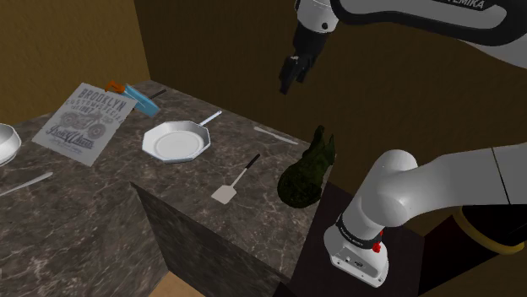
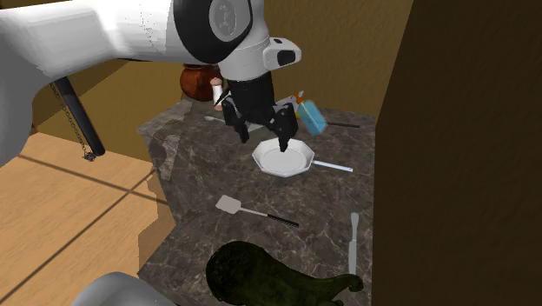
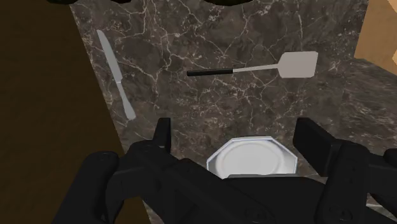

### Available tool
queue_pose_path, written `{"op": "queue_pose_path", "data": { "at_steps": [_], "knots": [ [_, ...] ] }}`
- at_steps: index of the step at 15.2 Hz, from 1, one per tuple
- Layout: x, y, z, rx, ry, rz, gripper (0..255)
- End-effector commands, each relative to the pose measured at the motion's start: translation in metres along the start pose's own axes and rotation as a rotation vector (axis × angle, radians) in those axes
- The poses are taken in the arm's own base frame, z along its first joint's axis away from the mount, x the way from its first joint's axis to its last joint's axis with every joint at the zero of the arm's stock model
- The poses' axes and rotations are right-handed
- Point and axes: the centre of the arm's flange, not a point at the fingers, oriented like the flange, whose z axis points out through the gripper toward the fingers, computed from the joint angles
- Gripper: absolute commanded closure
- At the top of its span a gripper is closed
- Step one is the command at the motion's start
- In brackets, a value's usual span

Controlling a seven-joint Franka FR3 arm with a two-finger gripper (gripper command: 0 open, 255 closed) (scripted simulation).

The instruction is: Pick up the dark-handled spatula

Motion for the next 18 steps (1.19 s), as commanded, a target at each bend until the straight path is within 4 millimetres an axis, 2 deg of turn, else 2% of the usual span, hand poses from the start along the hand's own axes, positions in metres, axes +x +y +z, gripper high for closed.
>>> {"op": "queue_pose_path", "data": {
  "at_steps": [1, 9, 18],
  "knots": [
    [0.0, 0.0, 0.0, 0.0, 0.0, 0.0, 0],
    [0.006, -0.045, 0.097, -0.033, -0.045, 0.457, 0],
    [0.029, -0.084, 0.209, -0.07, -0.097, 0.97, 0]
  ]
}}
